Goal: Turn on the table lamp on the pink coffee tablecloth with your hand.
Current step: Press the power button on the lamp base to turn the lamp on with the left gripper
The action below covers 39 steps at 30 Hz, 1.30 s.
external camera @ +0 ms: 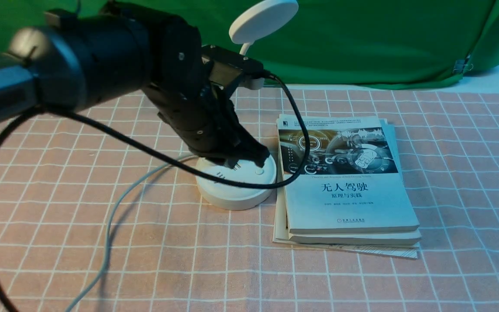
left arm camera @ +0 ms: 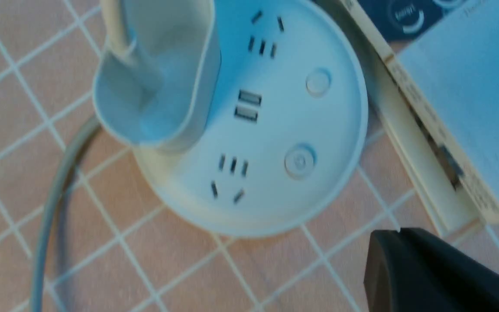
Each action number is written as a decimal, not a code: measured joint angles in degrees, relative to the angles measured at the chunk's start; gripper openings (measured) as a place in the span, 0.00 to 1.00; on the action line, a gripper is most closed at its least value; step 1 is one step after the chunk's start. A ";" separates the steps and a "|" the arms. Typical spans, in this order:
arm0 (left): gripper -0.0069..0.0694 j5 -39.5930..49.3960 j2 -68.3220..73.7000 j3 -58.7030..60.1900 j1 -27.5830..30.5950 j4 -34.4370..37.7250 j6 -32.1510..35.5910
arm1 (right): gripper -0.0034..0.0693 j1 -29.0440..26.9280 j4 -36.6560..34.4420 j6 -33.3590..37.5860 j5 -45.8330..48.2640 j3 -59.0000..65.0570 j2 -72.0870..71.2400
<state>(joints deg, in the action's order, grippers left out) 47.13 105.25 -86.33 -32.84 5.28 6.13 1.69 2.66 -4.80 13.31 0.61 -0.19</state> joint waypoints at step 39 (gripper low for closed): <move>0.12 -8.81 17.80 -8.37 0.00 0.78 0.00 | 0.37 0.00 0.00 0.00 0.00 0.00 0.00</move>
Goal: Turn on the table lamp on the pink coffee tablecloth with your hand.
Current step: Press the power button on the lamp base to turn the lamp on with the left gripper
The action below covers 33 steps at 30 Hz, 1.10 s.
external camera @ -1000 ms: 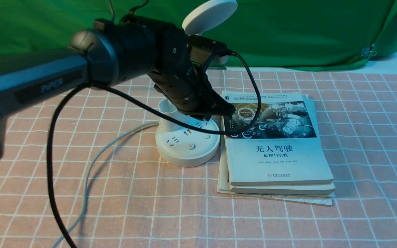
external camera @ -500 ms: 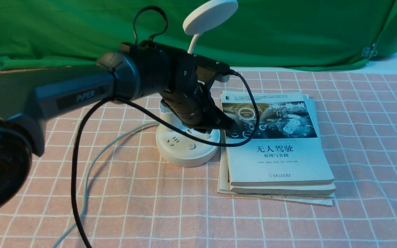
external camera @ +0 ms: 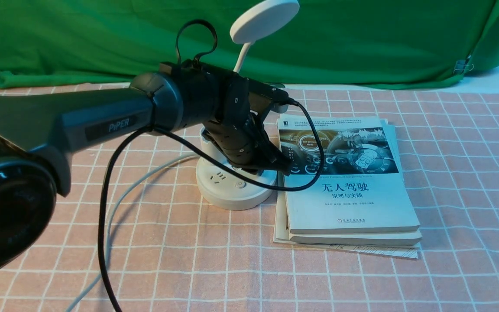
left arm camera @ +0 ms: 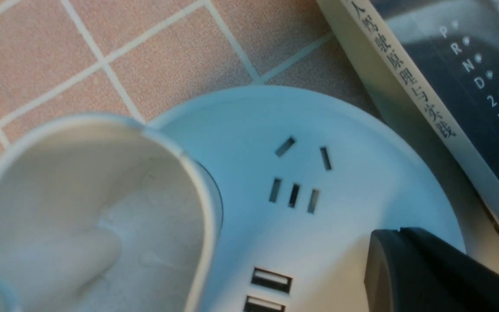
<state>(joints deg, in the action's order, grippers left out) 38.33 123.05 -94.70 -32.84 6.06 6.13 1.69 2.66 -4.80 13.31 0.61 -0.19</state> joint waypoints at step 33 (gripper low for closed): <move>0.12 5.71 2.46 -2.23 -2.79 -9.78 -6.13 | 0.37 0.00 0.00 0.01 0.00 0.00 0.00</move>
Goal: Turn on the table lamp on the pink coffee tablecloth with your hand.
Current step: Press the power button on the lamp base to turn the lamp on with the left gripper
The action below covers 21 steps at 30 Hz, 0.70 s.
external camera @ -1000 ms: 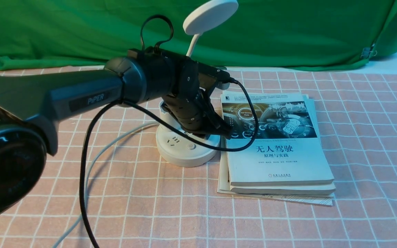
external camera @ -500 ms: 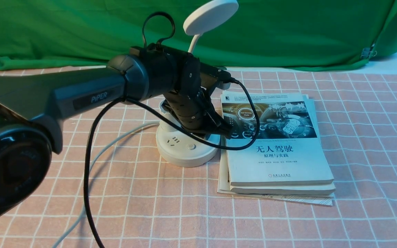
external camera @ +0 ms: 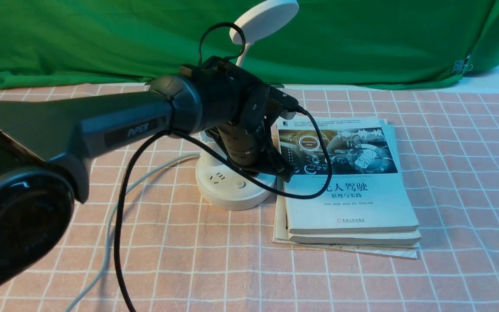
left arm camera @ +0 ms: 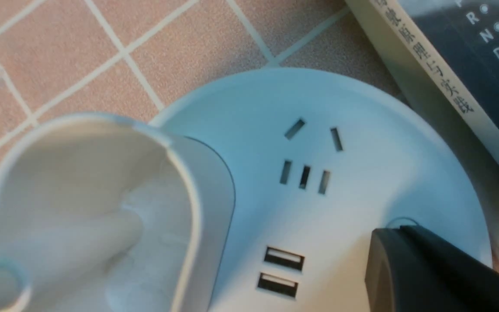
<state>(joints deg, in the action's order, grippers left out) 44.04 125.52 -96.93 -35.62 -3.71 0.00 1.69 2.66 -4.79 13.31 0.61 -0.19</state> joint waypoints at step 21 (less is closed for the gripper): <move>0.12 3.31 -1.77 -0.03 -1.24 0.47 -0.92 | 0.37 0.00 0.00 -0.01 0.00 0.00 0.00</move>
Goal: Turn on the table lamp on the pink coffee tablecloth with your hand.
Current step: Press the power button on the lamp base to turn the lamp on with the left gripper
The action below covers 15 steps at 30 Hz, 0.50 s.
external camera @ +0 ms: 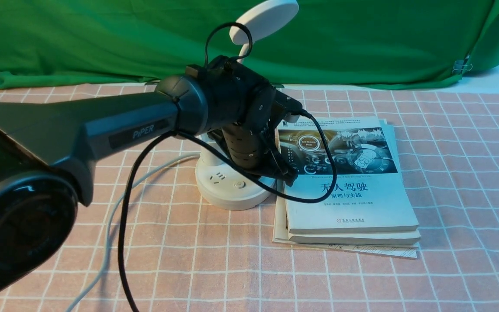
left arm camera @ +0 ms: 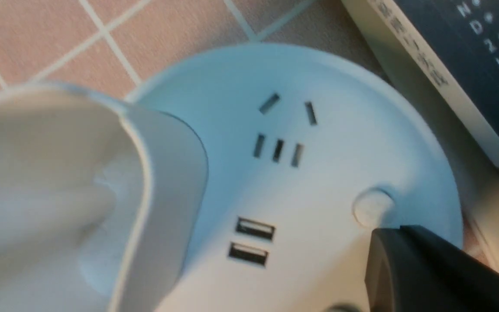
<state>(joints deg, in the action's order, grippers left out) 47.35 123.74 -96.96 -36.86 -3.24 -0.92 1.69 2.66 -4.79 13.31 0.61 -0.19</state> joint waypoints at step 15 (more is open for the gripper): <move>0.12 -5.80 -6.13 2.42 -0.47 3.24 -0.90 | 0.37 0.00 0.00 0.00 -0.04 0.00 0.00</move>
<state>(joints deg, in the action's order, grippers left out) 41.55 117.61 -94.54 -37.33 0.00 -1.82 1.69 2.66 -4.79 13.27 0.61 -0.19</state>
